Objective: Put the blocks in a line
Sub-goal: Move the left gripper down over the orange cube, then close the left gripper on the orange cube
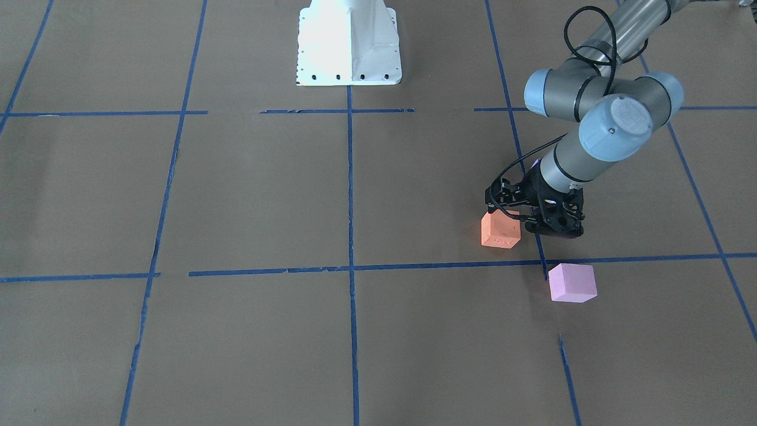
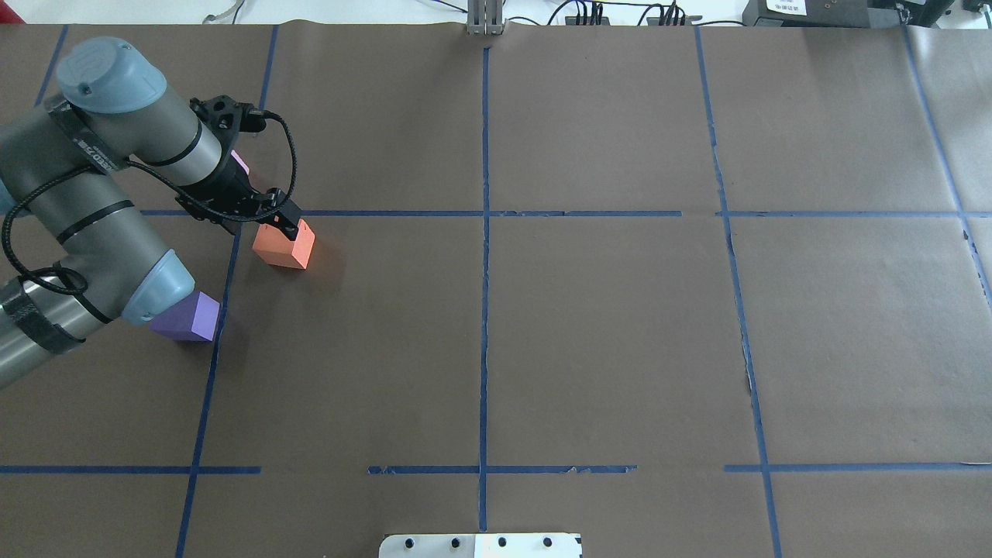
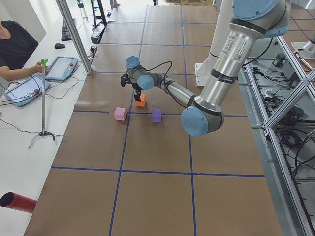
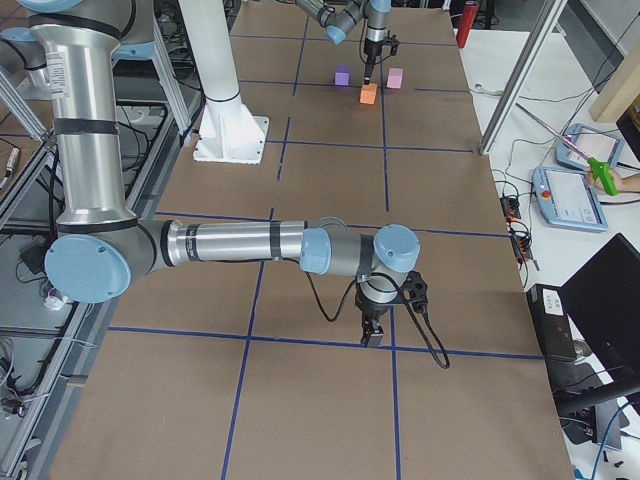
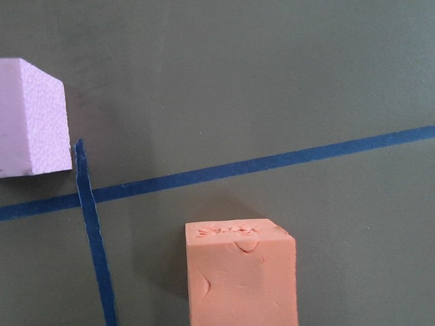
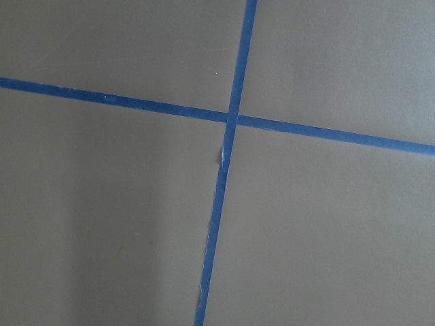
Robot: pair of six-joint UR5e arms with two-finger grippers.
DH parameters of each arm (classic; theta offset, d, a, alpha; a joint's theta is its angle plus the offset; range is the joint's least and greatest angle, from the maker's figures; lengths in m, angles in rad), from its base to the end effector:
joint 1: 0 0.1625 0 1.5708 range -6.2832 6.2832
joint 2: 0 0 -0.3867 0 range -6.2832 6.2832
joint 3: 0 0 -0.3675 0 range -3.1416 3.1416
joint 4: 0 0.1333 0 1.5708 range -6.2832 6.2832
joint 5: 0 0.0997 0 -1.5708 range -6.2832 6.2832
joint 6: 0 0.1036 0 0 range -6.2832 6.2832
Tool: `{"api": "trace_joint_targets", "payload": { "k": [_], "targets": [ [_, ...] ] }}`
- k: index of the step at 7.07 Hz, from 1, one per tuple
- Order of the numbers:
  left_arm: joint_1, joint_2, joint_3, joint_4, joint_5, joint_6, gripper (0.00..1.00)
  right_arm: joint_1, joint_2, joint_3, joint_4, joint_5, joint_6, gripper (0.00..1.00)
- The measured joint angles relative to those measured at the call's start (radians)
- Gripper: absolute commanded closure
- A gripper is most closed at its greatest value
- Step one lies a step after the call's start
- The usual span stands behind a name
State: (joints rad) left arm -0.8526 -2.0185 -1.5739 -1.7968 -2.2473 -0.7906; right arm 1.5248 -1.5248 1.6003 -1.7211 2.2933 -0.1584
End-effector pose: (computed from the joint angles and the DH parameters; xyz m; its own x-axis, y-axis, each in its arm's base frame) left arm 0.3607 -0.5168 0.3515 0.5961 0.1514 -0.7885 -0.1269 0.9875 0.0937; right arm 0.0428 -0.4803 0.6060 0.7350 -0.1424 0.6629 0.1638 0.9860 0.0302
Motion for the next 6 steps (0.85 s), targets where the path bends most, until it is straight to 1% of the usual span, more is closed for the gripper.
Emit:
{"api": "trace_joint_targets", "payload": {
  "k": [2,6],
  "targets": [
    [0.015,-0.012,0.030,-0.027,0.001,-0.034,0.00,0.000,0.000,0.000,0.000,0.000,0.000,0.00],
    [0.024,-0.017,0.059,-0.052,0.035,-0.047,0.00,0.000,0.000,0.000,0.000,0.000,0.000,0.00]
  ]
}}
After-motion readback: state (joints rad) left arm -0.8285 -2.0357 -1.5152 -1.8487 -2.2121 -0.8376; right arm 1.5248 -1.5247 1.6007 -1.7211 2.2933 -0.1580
